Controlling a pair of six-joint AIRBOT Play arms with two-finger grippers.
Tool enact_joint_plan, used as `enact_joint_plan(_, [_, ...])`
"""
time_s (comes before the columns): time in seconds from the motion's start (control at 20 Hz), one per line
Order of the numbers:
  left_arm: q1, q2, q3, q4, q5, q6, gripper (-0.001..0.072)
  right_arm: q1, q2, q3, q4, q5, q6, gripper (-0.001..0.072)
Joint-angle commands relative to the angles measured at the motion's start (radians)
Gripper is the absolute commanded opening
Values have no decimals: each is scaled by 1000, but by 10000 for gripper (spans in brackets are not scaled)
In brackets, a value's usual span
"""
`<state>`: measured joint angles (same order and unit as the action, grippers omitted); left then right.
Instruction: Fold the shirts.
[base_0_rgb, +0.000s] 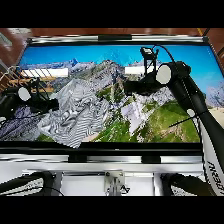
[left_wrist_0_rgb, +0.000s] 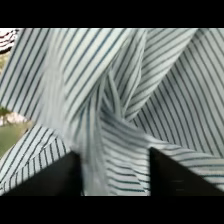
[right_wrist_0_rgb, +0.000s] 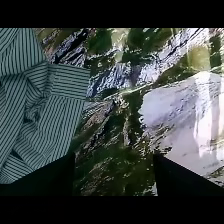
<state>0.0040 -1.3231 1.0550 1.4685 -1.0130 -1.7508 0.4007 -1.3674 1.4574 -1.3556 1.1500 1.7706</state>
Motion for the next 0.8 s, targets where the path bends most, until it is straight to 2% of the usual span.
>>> enact_joint_plan(0.0, [3, -65, 54, -3, 53, -16, 232, 1, -2, 1, 2, 21, -5, 618])
enact_joint_plan(0.05, [3, -65, 71, -3, 66, -16, 81, 1, -2, 1, 2, 20, -5, 618])
enact_joint_plan(0.1, [3, -65, 91, -3, 68, -16, 55, 1, -2, 1, 2, 21, -5, 618])
enact_joint_plan(0.2, [1, -60, 139, -3, 46, 3, 54, 1, -2, 1, 3, 21, -5, 618])
enact_joint_plan(0.4, [-63, 13, 273, -2, -73, 225, 53, 1, -2, 1, 12, 13, -19, 618])
enact_joint_plan(0.45, [-92, 54, 302, -2, -100, 248, 53, 1, -2, 1, 27, -3, -12, 683])
enact_joint_plan(0.6, [-180, 196, 331, 21, -167, 246, 53, 3, -20, 1, 147, -130, -4, 683])
enact_joint_plan(0.75, [-239, 311, 331, 54, -291, 220, 53, 16, -78, 1, 248, -202, -34, 683])
